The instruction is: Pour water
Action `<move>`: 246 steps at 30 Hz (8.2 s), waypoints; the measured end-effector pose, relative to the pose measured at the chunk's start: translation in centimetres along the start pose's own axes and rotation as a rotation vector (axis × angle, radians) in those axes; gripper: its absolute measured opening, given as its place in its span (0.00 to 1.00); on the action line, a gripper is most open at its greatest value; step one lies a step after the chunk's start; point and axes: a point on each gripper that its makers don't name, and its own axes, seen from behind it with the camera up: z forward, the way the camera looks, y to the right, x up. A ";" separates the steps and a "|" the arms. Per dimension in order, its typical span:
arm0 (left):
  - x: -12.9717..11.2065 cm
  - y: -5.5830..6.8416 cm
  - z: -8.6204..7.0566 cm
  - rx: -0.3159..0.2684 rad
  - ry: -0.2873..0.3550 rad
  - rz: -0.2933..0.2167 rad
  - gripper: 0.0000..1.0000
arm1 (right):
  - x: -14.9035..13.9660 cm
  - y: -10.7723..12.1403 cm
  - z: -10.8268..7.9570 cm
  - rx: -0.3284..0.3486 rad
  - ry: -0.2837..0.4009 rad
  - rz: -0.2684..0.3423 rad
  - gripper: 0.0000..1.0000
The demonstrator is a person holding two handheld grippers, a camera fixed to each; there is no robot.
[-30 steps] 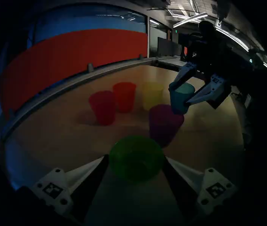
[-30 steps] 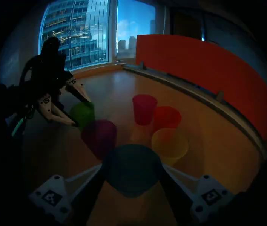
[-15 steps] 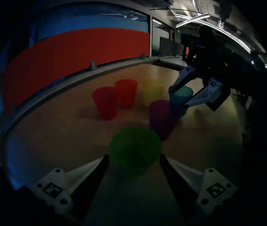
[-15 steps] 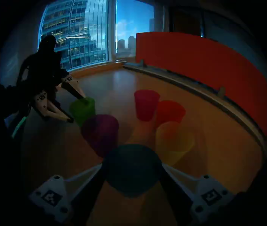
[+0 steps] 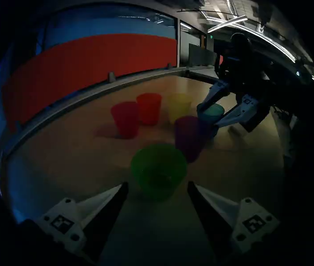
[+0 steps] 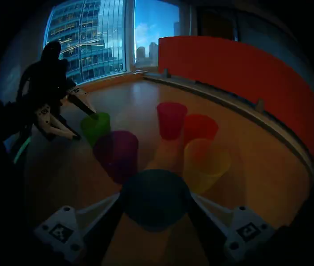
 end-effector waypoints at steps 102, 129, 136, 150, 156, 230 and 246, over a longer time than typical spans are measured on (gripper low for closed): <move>0.7 -0.5 -5.7 0.106 0.104 -0.047 1.00 | -2.4 -0.5 -7.8 -0.127 0.052 0.073 1.00; 3.1 -5.2 -10.4 0.359 0.309 -0.137 0.99 | 2.7 3.4 -11.7 -0.336 0.263 0.153 1.00; 4.0 -6.3 -11.5 0.432 0.380 -0.162 0.99 | 3.5 5.2 -11.7 -0.445 0.320 0.160 1.00; 5.8 -8.1 -13.7 0.582 0.485 -0.188 0.99 | 5.4 7.9 -13.6 -0.673 0.427 0.175 1.00; 6.1 -8.8 -14.3 0.648 0.503 -0.188 0.99 | 6.2 8.6 -14.8 -0.756 0.484 0.186 1.00; 0.9 -11.3 -12.4 0.814 0.579 -0.265 0.99 | 7.5 8.8 -17.4 -0.840 0.622 0.327 1.00; 0.8 -11.2 -12.5 0.809 0.577 -0.263 0.99 | 7.5 8.9 -17.7 -0.843 0.624 0.322 1.00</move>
